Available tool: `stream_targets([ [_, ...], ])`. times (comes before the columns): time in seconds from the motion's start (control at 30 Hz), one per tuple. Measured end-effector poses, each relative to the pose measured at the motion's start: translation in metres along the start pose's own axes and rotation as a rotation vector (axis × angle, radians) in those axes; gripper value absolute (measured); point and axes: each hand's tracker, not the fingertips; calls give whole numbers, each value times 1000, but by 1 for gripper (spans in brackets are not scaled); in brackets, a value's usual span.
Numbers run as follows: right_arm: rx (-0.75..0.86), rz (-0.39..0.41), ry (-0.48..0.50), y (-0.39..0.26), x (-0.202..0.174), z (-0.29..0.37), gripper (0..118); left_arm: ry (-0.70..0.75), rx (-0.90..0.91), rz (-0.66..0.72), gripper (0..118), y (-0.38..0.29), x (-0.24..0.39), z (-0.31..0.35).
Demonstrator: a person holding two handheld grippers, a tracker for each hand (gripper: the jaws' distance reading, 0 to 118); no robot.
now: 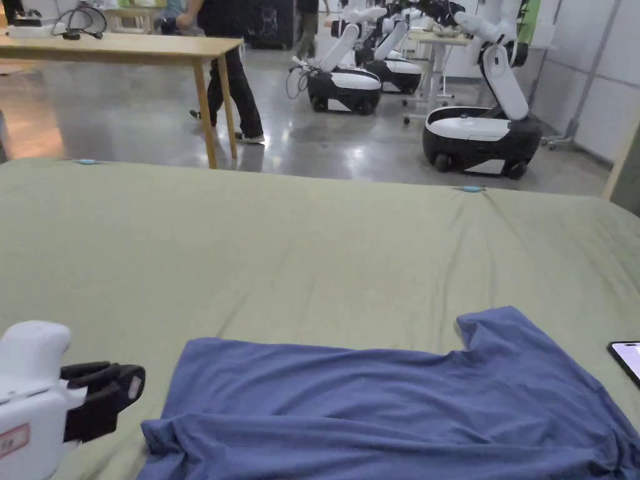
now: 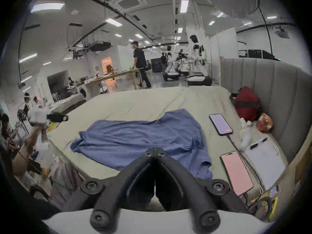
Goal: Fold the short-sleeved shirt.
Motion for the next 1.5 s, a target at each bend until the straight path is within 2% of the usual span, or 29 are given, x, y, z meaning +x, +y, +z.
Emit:
stream_targets([
  [0.03,0,7,16,1,-2,-2,0,-31,-35,6,0,15,-11,-23],
  [0.07,1,7,29,1,-4,-4,0,-52,-69,6,9,24,-19,-42],
  [0.1,-1,-1,44,2,-5,-7,1,-57,-44,-1,33,34,-28,-64],
  [0.17,-1,-24,63,2,-8,-13,0,-98,-138,3,100,48,-48,-106],
  [0.2,-3,-29,66,1,-10,-15,1,-92,-214,36,108,52,-55,-130],
  [0.23,-9,-31,64,1,-12,-17,0,-48,-243,-34,114,57,-64,-154],
  [0.3,-25,-29,58,0,-15,-21,1,-69,-241,-46,118,56,-77,-184],
  [0.33,-32,-30,57,0,-15,-21,1,-29,-302,-49,116,55,-82,-200],
  [0.37,-41,-36,56,-1,-15,-23,1,-83,-321,59,116,48,-86,-216],
  [0.43,-70,-43,35,-2,-15,-25,1,-86,-348,56,116,42,-102,-239],
  [0.57,-115,-41,17,-3,-15,-28,0,-180,-365,-14,115,25,-110,-253],
  [0.67,-129,-42,12,-1,-16,-33,0,-135,-400,-118,112,18,-98,-250],
  [0.7,-132,-41,13,-1,-17,-35,0,-123,-386,-146,103,18,-96,-246],
  [0.73,-134,-42,20,-4,-12,-35,1,-138,-354,-147,87,19,-95,-241],
  [0.77,-137,-42,23,-6,-9,-37,1,-108,-316,-188,60,19,-93,-235],
  [0.8,-141,-42,29,-5,-9,-40,1,-92,-264,-232,11,19,-90,-228],
  [0.83,-144,-40,33,-5,-9,-43,1,-124,-261,-236,3,20,-88,-226],
  [0.97,-165,-23,35,4,-4,-57,1,-107,-261,-256,3,19,-76,-222],
  [1.03,-151,16,34,16,7,-69,0,-100,-262,-264,3,22,-74,-222],
  [1.2,-145,40,-35,70,69,-147,1,-112,-254,-264,3,29,-60,-205],
  [1.27,-191,27,-70,84,109,-198,1,-108,-252,-274,3,30,-53,-199],
  [1.3,-212,13,-65,88,123,-217,6,-109,-255,-276,3,30,-51,-197],
  [1.33,-264,-9,-38,91,139,-240,26,-113,-256,-279,3,30,-47,-194],
  [1.37,-310,-32,-54,93,151,-264,61,-115,-258,-286,3,29,-44,-191],
  [1.4,-362,-35,-64,93,158,-283,101,-113,-262,-292,3,28,-41,-190],
  [1.43,-375,-23,-103,93,164,-300,106,-109,-266,-300,3,27,-37,-190],
  [1.5,-440,14,-115,89,174,-329,104,-101,-274,-306,3,27,-36,-192],
])
